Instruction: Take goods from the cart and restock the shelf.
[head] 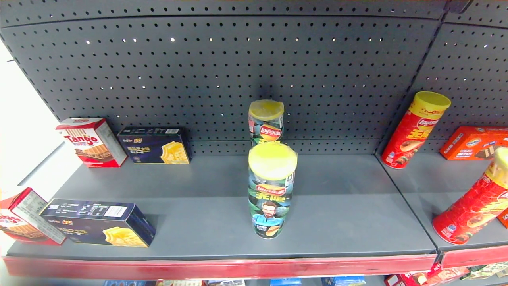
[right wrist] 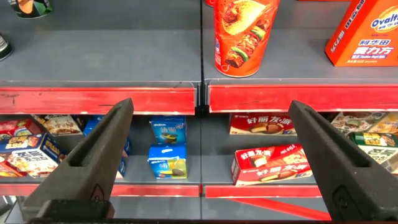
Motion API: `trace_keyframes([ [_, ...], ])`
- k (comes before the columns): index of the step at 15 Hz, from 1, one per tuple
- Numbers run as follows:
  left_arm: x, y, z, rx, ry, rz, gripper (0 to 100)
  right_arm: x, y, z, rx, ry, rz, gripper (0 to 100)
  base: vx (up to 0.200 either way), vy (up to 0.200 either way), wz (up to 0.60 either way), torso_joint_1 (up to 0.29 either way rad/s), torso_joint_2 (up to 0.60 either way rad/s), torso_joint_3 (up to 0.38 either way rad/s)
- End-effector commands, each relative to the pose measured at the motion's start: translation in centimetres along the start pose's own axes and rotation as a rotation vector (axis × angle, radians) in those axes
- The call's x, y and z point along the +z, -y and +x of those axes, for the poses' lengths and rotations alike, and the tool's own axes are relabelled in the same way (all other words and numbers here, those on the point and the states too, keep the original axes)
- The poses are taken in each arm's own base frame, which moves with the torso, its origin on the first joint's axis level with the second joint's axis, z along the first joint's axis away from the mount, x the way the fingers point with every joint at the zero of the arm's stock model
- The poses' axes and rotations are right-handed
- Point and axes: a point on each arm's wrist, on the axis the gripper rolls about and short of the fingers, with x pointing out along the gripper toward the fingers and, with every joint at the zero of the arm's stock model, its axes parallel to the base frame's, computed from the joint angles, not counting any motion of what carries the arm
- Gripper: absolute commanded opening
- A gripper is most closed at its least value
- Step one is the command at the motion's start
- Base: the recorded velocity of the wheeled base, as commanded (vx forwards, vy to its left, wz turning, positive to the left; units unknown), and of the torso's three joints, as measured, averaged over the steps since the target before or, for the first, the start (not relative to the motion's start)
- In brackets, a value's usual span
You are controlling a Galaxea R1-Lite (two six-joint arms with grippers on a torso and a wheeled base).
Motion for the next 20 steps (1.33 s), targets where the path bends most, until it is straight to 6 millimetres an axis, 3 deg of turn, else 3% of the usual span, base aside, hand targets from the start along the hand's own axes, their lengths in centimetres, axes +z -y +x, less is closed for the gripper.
trace_keyframes([
  [1, -0.03, 0.00, -0.01, 0.000, 0.000, 0.000, 100, 0.01, 0.00, 0.02, 0.000, -0.002, 0.000, 100, 0.000, 0.000, 0.00, 0.000, 0.00, 0.000],
  [20, -0.01, 0.01, -0.01, 0.000, 0.001, -0.003, 100, 0.01, 0.00, 0.02, -0.001, -0.002, 0.000, 100, -0.011, 0.000, 0.00, 0.000, 0.00, 0.000],
])
